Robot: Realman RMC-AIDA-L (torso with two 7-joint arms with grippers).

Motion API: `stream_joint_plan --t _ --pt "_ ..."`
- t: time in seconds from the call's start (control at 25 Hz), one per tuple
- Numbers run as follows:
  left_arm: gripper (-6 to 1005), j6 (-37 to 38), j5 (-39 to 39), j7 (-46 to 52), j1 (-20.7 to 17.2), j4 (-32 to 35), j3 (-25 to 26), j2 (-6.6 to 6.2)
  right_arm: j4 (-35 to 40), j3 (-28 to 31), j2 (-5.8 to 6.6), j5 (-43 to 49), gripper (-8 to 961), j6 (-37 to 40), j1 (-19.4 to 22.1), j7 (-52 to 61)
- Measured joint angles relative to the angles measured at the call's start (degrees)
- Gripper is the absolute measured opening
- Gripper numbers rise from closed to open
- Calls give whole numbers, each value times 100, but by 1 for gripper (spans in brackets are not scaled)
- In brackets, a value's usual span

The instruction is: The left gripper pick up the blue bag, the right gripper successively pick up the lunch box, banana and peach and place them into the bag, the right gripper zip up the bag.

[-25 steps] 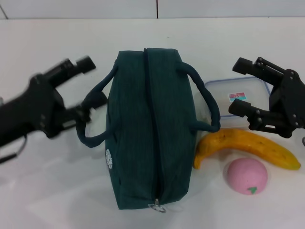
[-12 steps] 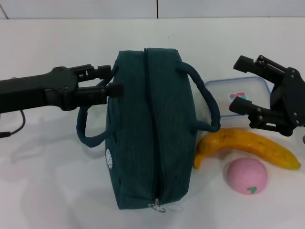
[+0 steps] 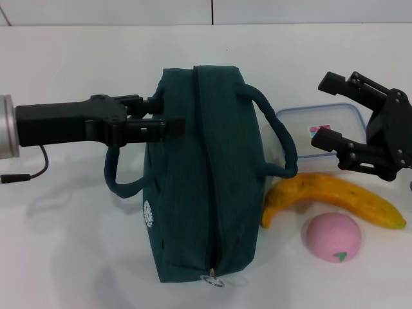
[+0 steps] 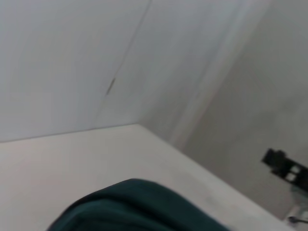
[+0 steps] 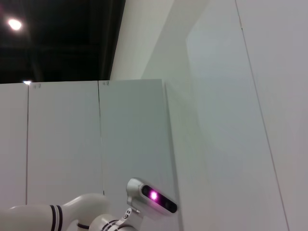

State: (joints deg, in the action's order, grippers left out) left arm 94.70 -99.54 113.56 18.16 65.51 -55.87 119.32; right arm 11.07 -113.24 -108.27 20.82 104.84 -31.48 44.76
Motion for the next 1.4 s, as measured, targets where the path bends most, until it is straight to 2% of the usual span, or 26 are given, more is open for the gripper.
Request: stream_joint_plan --t 0.44,0.72,0.88,1.04,1.24,1.36,1.4 --pt "758 -370 -172 96 75 -17 -22 18 -11 -3 -9 1 843 -8 15 -20" --pt "750 -374 -187 -319 154 -324 -28 3 -49 6 -27 -9 841 -14 56 -22" --pt "625 -374 -147 -543 152 -396 45 16 -72 138 -111 -47 840 -32 234 -73" --pt "467 -413 -140 -713 153 -417 66 18 -79 642 -315 -61 839 -70 564 -154" --pt "233 -418 -138 -935 155 -428 -1 26 -86 1520 -743 -78 838 -110 1122 -447" --pt "98 -408 -132 -935 227 -428 -33 23 -71 1538 -791 -406 838 -300 1231 43" --pt "89 -408 -129 -934 244 -428 -34 23 -71 1489 -793 -539 837 -418 1233 322"
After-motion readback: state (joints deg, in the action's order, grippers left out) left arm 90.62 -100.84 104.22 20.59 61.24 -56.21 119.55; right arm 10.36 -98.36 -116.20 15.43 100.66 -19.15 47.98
